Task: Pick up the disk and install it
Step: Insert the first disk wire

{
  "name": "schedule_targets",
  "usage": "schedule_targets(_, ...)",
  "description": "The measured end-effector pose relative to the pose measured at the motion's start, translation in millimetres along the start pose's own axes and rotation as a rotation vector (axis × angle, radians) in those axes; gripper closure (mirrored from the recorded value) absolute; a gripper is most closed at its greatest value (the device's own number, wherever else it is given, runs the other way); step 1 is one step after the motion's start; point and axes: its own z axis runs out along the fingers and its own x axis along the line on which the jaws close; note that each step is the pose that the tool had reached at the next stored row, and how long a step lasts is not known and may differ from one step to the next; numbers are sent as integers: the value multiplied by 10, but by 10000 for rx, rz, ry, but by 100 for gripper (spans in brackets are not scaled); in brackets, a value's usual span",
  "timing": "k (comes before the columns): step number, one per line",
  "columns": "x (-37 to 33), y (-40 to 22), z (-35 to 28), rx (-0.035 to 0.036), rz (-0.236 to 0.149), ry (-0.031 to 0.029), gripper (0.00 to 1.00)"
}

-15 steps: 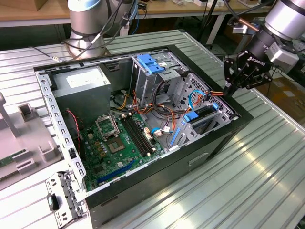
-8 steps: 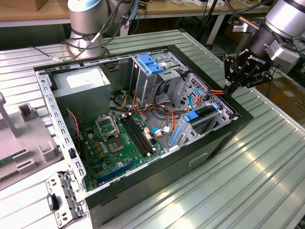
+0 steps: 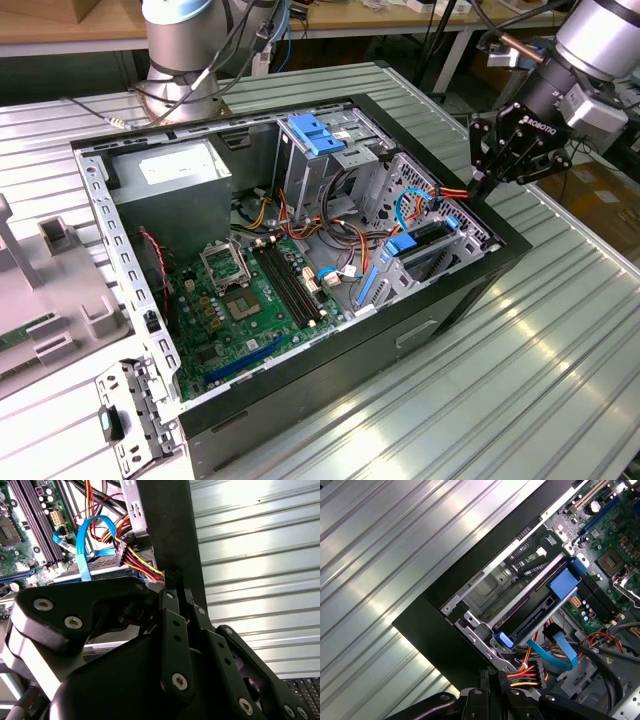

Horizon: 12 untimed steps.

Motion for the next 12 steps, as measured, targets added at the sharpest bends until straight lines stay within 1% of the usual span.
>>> schedule_targets(7,-161,157,27,18,-2,5,82)
schedule_targets(10,-228,223,47,20,-3,7,82)
schedule_targets(12,-279,275,74,20,-2,7,82)
